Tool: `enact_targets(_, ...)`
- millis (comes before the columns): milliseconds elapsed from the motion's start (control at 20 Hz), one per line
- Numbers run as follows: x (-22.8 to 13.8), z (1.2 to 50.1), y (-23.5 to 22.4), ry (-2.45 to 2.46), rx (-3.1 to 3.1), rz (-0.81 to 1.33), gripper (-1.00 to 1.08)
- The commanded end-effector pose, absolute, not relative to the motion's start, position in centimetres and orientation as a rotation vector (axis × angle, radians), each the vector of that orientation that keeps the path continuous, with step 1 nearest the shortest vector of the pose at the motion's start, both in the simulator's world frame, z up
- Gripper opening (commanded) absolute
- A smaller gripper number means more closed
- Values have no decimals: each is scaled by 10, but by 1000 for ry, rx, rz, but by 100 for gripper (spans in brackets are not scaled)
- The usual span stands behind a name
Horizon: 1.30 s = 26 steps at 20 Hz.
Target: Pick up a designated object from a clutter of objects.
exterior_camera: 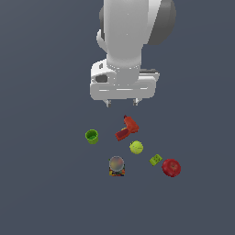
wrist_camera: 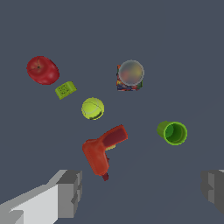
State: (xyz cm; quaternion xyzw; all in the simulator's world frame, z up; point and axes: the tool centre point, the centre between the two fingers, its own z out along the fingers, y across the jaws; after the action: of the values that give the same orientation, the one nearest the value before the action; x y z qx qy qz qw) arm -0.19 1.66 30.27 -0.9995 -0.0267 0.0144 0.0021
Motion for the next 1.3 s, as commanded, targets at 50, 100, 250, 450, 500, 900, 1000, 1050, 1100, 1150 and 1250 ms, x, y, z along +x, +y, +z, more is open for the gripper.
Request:
enact_targets(50,-2,303,16,-84,-3136,47,100)
enact_targets(100,-3,302,16,-85,-3138,51,100)
enact_targets(250,-6,297,11,-91,-3149,77,100)
enact_targets(450,-11,293,5,-114,-3163,115,100)
enact_targets(500,-12,293,5,-119,-3164,118,100)
enact_targets(900,-9,285,1,-55,-3160,110,100)
enact_targets(1000,-7,279,-2,-9,-3157,107,100)
enact_targets(1050,-6,275,-5,19,-3155,105,100)
enact_targets(1100,-5,271,-7,49,-3153,103,100)
enact_targets(1150,-4,266,-10,83,-3150,100,100)
enact_targets(1250,-2,256,-16,160,-3143,95,100)
